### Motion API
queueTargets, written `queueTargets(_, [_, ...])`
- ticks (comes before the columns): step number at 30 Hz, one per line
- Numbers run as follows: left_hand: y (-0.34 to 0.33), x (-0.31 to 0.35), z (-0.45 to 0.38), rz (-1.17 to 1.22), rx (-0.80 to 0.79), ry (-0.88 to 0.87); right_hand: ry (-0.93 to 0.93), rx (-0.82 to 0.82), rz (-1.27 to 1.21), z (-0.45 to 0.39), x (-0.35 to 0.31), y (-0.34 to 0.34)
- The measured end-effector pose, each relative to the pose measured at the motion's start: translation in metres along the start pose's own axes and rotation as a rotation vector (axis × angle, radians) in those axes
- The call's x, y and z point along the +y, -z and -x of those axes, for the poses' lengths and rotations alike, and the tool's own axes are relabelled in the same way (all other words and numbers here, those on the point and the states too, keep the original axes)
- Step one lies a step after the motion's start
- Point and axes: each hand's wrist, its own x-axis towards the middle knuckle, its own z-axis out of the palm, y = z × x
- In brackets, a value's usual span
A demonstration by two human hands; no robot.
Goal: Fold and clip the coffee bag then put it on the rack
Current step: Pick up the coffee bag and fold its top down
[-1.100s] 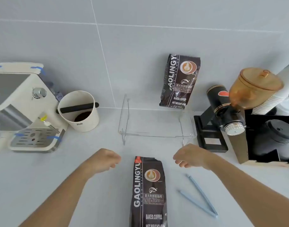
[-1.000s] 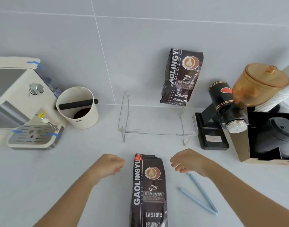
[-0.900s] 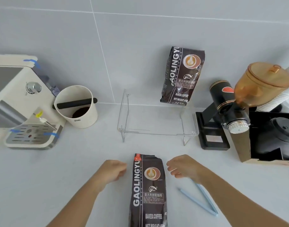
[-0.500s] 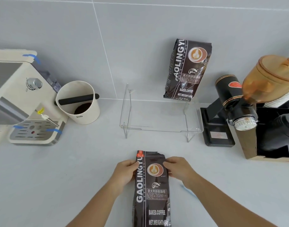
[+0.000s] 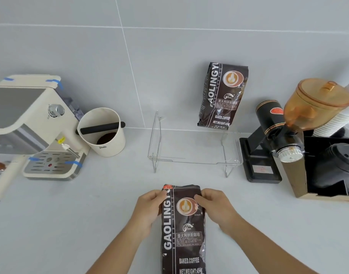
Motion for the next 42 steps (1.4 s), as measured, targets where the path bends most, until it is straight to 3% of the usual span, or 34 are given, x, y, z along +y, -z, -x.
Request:
queueTargets(12, [-0.005,0.033,0.057,0.039,-0.022,-0.326,0.305,-0.021,-0.07,0.047,-0.037,0.02])
queueTargets(19, [-0.008,0.047,0.072,-0.068,-0.057,-0.456,0.437,0.017,-0.048,0.061,-0.038,0.032])
queueTargets(28, [-0.012,0.062,0.076,-0.254,-0.062,-0.461,0.379,0.053,-0.097,0.071,-0.042,0.033])
queueTargets(42, [-0.013,0.074,0.075,-0.204,0.014,-0.454,0.36,0.122,-0.128,0.082,-0.085,0.016])
